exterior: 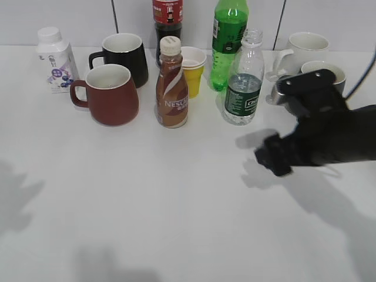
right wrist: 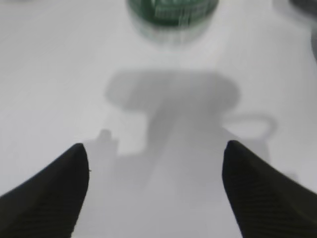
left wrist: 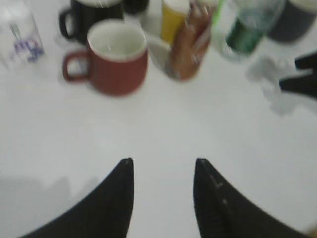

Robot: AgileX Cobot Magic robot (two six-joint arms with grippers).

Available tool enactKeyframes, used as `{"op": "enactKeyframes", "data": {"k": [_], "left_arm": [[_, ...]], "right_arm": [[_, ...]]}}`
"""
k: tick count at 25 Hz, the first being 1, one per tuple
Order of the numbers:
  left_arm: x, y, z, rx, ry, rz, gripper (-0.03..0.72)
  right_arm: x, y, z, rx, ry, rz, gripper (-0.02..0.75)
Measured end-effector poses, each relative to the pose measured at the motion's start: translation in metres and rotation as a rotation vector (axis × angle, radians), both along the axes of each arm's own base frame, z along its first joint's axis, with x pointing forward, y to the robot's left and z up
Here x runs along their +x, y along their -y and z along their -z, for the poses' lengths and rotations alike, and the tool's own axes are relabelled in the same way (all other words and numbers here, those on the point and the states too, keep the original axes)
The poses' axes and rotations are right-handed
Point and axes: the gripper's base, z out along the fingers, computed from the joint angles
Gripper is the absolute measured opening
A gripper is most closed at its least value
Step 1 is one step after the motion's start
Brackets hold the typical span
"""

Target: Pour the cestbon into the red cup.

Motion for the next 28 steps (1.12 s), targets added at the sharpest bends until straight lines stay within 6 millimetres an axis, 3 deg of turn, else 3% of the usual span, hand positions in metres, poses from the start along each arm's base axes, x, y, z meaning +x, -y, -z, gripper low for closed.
{"op": "enactKeyframes", "data": {"k": [7, 12, 18, 22, 28], "left_arm": [[-0.042, -0.021, 0.002, 0.182, -0.124, 0.049, 0.307], [-0.059, -0.032, 0.010, 0.261, -0.187, 0.052, 0.307], [-0.077, -0.036, 0.035, 0.247, -0.218, 0.067, 0.307], [-0.082, -0.038, 0.033, 0.202, -0.114, 0.053, 0.307], [-0.079, -0.038, 0.038, 0.194, -0.078, 0.041, 0.307]], "right_arm": [[-0.040, 0.019, -0.021, -0.136, -0.274, -0.011, 0.587], [-0.068, 0.033, -0.048, -0.168, -0.345, -0.013, 0.576], [-0.107, 0.052, -0.074, -0.144, -0.310, -0.013, 0.576], [-0.140, 0.068, -0.086, -0.119, -0.264, -0.013, 0.575], [-0.182, 0.089, -0.111, -0.002, -0.040, -0.007, 0.575]]}}
